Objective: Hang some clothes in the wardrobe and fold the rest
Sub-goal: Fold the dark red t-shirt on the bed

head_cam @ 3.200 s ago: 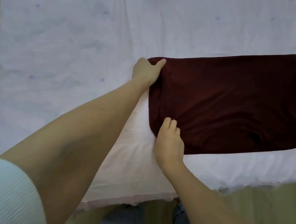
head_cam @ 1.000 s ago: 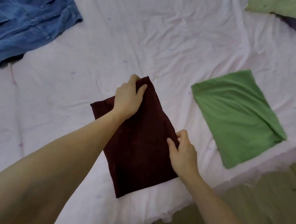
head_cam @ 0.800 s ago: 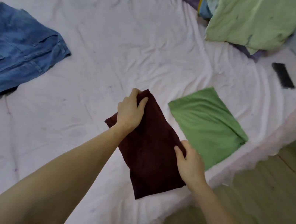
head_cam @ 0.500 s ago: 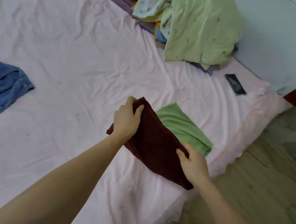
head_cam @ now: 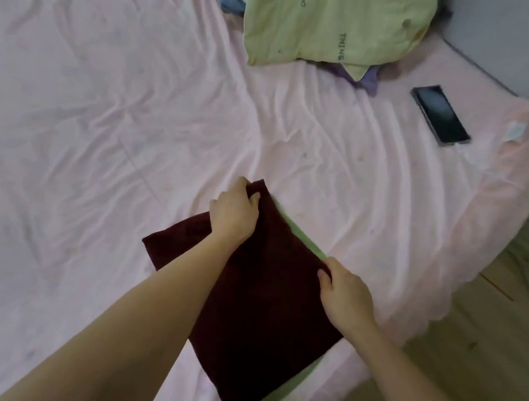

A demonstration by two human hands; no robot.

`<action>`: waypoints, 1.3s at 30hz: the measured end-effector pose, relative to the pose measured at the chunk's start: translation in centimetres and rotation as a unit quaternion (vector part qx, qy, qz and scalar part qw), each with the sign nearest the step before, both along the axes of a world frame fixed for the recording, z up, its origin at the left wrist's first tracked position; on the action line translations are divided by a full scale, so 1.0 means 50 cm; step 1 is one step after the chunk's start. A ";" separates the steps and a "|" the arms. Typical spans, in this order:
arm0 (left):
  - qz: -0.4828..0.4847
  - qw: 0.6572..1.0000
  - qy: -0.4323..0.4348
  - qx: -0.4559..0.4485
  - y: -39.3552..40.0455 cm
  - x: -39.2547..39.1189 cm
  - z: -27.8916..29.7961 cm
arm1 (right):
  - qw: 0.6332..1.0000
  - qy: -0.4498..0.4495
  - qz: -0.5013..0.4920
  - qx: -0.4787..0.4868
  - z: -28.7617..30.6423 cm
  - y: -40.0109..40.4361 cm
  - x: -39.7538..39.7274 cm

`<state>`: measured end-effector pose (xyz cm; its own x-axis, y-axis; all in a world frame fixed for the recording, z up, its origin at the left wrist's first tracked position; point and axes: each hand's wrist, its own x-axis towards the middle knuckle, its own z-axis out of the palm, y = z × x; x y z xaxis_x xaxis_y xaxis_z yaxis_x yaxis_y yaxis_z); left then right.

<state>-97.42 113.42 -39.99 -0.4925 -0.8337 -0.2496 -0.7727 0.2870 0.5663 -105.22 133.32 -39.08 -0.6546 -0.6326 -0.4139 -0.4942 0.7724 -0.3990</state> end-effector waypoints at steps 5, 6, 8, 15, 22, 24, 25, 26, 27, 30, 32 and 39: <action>-0.039 0.999 -0.013 -0.034 -0.021 -0.011 -0.033 | 0.994 -0.100 -0.016 -0.047 -0.002 -0.010 -0.027; -0.039 0.999 -0.011 -0.034 -0.022 -0.010 -0.033 | 0.991 -0.126 -0.022 -0.050 0.002 -0.012 -0.034; -0.040 0.999 -0.019 -0.027 -0.024 -0.012 -0.031 | 0.981 -0.186 -0.035 -0.040 0.010 -0.015 -0.055; -0.030 0.994 -0.098 -0.036 -0.047 -0.040 -0.052 | 0.996 -0.009 0.053 0.066 -0.034 -0.029 -0.091; -0.039 0.996 -0.053 -0.066 -0.045 0.026 -0.029 | 0.961 0.236 0.107 -0.093 -0.013 0.018 -0.009; -0.019 0.994 -0.060 -0.091 -0.043 0.092 -0.017 | 0.946 0.203 0.208 -0.143 0.002 0.040 0.064; -0.009 0.993 -0.071 -0.094 -0.037 0.132 -0.012 | 0.942 0.178 0.252 -0.132 0.007 0.053 0.110; -0.003 0.992 -0.083 -0.093 -0.028 0.170 -0.009 | 0.943 0.150 0.277 -0.107 0.008 0.065 0.152; -0.001 0.992 -0.095 -0.085 -0.019 0.203 -0.007 | 0.950 0.124 0.279 -0.064 0.003 0.077 0.185; 0.008 0.994 -0.094 -0.059 0.004 0.277 -0.008 | 0.969 0.092 0.223 0.062 -0.009 0.092 0.261; 0.019 0.996 -0.067 -0.054 0.006 0.287 -0.010 | 0.974 0.107 0.180 0.081 -0.011 0.087 0.274; 0.092 0.996 -0.019 0.003 0.022 0.310 -0.001 | 0.977 0.137 0.153 0.051 -0.010 0.070 0.331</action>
<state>-81.92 114.54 -40.04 -0.3215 -0.9075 -0.2704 -0.8324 0.1348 0.5375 -88.66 136.84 -39.60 -0.5367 -0.7800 -0.3217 -0.7852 0.6013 -0.1478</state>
